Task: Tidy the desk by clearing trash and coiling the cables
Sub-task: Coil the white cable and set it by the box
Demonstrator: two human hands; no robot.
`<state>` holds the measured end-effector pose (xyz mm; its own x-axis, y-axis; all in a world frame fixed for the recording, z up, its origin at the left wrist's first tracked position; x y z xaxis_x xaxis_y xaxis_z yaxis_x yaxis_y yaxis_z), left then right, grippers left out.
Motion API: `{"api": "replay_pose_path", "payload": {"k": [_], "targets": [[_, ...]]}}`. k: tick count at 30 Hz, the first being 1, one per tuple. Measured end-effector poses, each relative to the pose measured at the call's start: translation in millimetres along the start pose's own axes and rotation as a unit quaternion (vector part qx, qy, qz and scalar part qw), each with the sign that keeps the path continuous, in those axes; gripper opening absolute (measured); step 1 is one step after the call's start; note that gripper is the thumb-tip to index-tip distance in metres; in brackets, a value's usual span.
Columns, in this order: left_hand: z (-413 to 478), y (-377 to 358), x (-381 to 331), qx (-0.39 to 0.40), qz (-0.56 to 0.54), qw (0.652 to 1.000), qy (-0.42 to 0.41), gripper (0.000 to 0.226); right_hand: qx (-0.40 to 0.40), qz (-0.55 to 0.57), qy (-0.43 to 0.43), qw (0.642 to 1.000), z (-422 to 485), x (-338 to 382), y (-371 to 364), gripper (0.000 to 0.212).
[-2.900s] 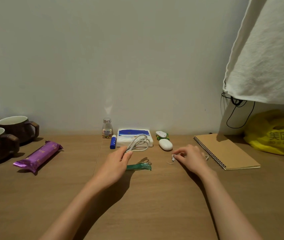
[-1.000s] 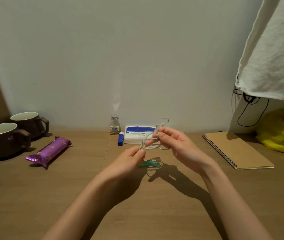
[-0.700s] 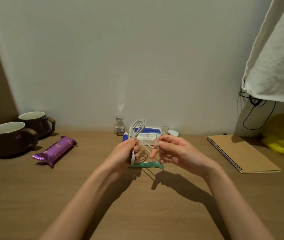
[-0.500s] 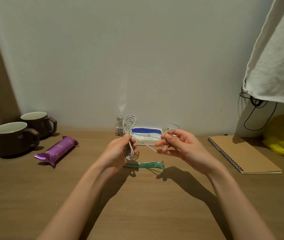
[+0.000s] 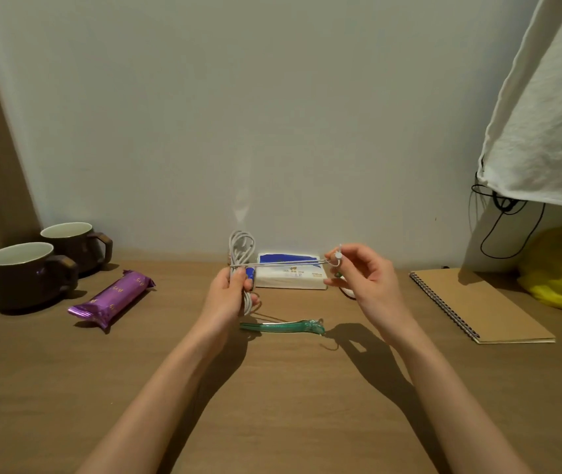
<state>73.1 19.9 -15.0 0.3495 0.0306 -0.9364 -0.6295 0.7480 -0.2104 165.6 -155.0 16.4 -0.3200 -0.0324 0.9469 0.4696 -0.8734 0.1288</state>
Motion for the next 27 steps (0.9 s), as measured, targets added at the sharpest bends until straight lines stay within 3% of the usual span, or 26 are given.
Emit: {"api": "replay_pose_path", "payload": {"k": [4, 11, 20, 24, 27], "targets": [[1.1, 1.6, -2.1, 0.018, -0.088, 0.996, 0.010, 0.019, -0.013, 0.052, -0.026, 0.998, -0.6, -2.4, -2.7, 0.010], [1.8, 2.7, -7.1, 0.014, -0.091, 0.996, 0.016, 0.015, -0.054, 0.107, -0.070, 0.990, 0.8, -6.2, -2.3, 0.003], [4.7, 10.9, -6.9, 0.006, -0.001, 1.000, 0.020, 0.021, -0.091, 0.110, -0.072, 0.987, -0.4, -4.9, -5.2, 0.006], [1.0, 6.8, -5.3, 0.007, -0.008, 0.999, 0.032, 0.018, -0.082, 0.220, -0.110, 0.966, -0.3, -3.0, -8.0, 0.003], [-1.0, 2.7, -3.2, 0.012, -0.042, 0.998, 0.047, 0.023, -0.039, 0.361, -0.145, 0.921, 0.9, -1.6, -5.6, 0.005]]}}
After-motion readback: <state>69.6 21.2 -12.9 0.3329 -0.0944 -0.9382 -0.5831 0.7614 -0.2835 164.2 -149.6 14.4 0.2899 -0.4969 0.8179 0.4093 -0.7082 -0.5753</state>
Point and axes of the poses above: each hand's wrist, its own z-axis towards the middle knuckle, its own y-axis out of the back of the hand, x = y × z, the point moved 1 cm from there along z, towards the middle knuckle, and after that the axes turned 12 degrees about -y, right-handed, at the moved point
